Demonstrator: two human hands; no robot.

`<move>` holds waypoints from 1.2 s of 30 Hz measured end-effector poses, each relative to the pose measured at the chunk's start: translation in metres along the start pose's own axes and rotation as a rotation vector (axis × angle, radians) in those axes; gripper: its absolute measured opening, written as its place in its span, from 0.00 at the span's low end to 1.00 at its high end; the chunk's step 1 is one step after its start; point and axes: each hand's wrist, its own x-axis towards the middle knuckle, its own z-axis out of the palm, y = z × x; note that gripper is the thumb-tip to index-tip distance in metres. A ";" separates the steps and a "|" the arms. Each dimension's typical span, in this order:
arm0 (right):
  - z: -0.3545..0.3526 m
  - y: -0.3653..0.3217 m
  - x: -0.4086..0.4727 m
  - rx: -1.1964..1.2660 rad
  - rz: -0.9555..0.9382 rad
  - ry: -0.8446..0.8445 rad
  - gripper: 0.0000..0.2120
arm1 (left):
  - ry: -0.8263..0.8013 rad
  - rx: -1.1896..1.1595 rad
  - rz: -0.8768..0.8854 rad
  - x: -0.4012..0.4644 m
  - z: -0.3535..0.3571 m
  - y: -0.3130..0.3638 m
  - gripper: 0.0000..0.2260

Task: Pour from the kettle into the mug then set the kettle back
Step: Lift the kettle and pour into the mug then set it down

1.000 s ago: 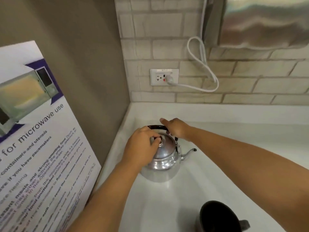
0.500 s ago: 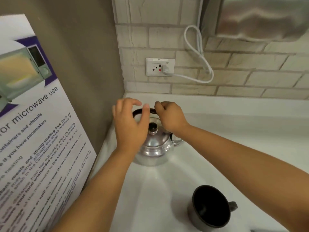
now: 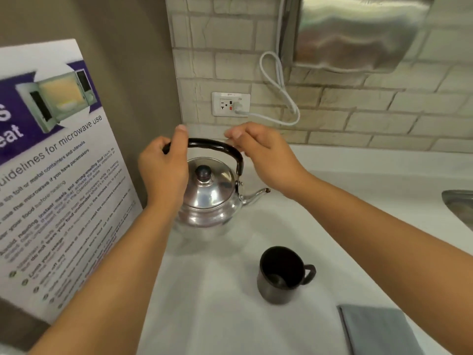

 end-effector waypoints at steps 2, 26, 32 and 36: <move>-0.018 0.015 -0.028 -0.039 0.016 0.031 0.14 | -0.003 0.017 -0.017 -0.010 -0.009 0.004 0.23; -0.026 0.147 -0.201 -0.189 0.302 0.038 0.21 | -0.051 0.343 0.075 -0.090 -0.027 0.039 0.17; -0.027 0.147 -0.203 -0.213 0.281 0.021 0.21 | -0.108 0.431 0.130 -0.092 -0.020 0.052 0.16; -0.028 0.148 -0.204 -0.211 0.291 0.005 0.21 | -0.118 0.472 0.131 -0.090 -0.017 0.060 0.15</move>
